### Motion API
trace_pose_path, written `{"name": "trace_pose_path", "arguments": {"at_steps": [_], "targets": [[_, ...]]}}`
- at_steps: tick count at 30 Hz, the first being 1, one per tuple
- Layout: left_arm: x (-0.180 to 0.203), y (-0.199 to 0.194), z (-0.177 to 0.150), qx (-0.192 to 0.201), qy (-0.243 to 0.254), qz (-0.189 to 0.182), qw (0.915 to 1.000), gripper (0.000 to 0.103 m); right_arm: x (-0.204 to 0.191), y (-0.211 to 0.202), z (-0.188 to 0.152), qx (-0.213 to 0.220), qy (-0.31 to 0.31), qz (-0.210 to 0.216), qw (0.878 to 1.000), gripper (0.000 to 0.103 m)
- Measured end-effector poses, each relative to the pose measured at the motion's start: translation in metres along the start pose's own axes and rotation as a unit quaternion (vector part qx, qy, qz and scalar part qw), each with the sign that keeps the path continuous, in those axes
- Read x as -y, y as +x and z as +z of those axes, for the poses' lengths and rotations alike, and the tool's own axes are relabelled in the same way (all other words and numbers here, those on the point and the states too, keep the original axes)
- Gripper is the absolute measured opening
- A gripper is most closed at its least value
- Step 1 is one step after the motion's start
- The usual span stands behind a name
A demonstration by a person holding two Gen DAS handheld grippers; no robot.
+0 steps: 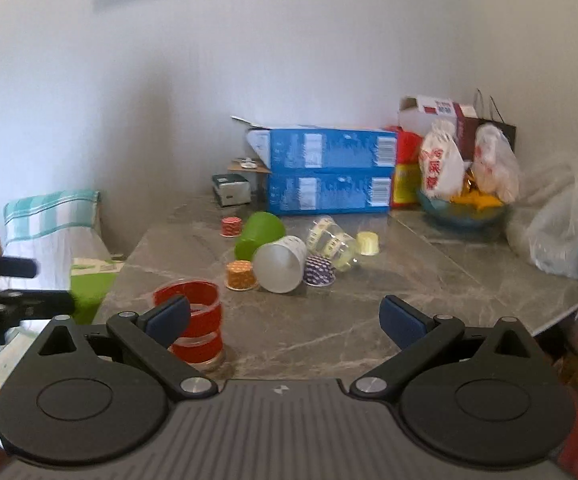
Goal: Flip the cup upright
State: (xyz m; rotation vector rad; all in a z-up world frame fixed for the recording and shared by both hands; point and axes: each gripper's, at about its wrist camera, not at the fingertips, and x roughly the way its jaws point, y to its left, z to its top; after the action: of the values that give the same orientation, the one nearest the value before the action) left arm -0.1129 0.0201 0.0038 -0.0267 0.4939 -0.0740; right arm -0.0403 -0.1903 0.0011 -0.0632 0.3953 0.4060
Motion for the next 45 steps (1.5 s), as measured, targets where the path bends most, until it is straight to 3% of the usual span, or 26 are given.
{"name": "trace_pose_path", "arguments": {"at_steps": [6, 11, 45], "targets": [[0.011, -0.001, 0.001, -0.016, -0.002, -0.010, 0.9998, 0.101, 0.004, -0.005, -0.006, -0.016, 0.055, 0.007, 0.998, 0.102], [0.011, -0.005, 0.004, -0.009, -0.014, -0.013, 0.9998, 0.101, -0.005, -0.008, -0.008, -0.023, 0.030, 0.009, 0.999, 0.102], [0.011, -0.003, 0.001, -0.019, -0.033, -0.009, 0.9992, 0.101, -0.001, -0.008, -0.011, -0.027, 0.031, 0.032, 0.999, 0.102]]}}
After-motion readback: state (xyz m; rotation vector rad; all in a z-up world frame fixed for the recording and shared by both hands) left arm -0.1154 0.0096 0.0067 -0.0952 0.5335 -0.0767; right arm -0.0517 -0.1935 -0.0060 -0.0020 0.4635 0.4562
